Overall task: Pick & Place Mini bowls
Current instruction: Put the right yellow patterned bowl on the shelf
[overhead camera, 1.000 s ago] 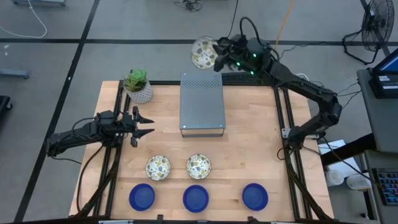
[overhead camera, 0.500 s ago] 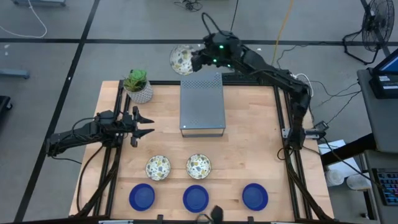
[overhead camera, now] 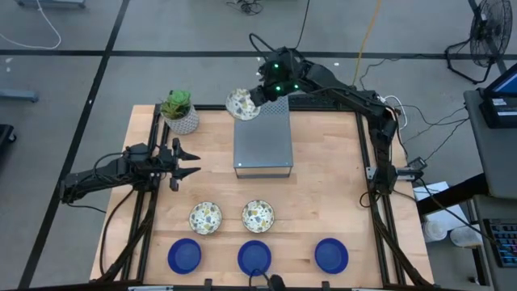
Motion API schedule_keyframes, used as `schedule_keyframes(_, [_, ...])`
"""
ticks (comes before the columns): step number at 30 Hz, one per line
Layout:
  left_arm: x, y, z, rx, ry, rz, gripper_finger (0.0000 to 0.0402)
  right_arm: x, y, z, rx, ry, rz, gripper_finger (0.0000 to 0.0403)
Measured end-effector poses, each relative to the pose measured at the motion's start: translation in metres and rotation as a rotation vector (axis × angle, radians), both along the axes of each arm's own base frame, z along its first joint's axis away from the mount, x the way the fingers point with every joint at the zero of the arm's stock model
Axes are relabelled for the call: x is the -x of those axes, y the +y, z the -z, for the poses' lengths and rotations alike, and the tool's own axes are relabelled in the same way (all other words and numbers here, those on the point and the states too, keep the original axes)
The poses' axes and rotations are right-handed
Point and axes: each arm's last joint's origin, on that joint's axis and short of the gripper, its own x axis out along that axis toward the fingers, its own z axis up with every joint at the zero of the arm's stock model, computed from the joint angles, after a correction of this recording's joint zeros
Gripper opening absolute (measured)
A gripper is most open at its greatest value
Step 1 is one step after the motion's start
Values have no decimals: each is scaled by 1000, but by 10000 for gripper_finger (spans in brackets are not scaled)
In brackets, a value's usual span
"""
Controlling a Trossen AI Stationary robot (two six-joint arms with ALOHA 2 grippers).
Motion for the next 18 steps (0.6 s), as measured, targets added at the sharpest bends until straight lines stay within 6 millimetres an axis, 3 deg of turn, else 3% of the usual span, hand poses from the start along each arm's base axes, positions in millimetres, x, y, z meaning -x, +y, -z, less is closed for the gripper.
schedule_keyframes(10, [0,0,0,0,0,1,182,-1,20,23,25,217,17,1])
schedule_keyframes(18, [0,0,0,0,0,1,182,0,15,53,5,304,38,1])
